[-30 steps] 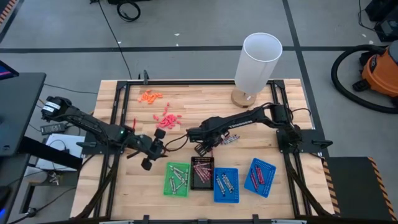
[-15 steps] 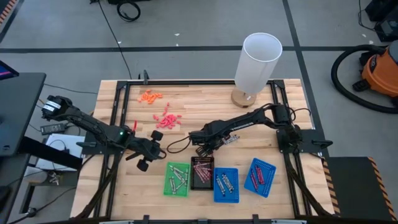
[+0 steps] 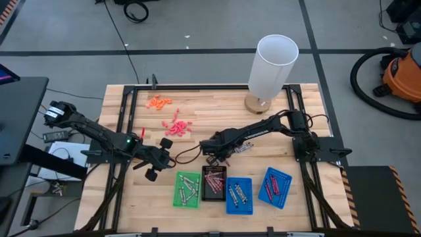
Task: Sort crayons
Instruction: Put the red crayon into the right blue bin
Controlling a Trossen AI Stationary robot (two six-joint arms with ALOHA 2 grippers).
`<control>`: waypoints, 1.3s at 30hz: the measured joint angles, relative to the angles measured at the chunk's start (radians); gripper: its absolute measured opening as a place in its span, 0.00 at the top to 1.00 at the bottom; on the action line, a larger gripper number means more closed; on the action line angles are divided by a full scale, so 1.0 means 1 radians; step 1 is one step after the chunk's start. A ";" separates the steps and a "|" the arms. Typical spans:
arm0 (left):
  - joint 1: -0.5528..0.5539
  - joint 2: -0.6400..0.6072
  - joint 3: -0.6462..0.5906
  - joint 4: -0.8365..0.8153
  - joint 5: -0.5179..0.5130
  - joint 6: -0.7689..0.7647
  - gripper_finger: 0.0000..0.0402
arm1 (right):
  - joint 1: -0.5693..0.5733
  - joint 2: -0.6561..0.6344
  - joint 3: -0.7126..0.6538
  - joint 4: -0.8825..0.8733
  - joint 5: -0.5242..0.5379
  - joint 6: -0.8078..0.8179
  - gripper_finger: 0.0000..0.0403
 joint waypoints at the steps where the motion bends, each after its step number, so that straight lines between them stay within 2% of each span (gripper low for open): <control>1: 0.000 0.000 0.000 0.000 0.000 0.000 0.71 | 0.000 0.000 0.000 0.004 0.001 -0.002 0.84; 8: 0.000 0.000 0.000 0.000 -0.001 0.000 0.71 | -0.002 -0.001 0.008 0.010 -0.007 -0.030 0.91; 23: 0.000 0.000 0.000 -0.001 -0.003 -0.004 0.71 | -0.005 0.006 0.184 -0.050 0.001 -0.116 0.90; 34: 0.000 0.000 0.000 -0.018 -0.002 -0.014 0.71 | 0.042 0.003 0.380 -0.363 0.052 -0.153 0.90; 39: 0.000 0.000 0.000 -0.019 -0.002 -0.026 0.71 | 0.099 0.002 0.407 -0.514 0.052 -0.132 0.90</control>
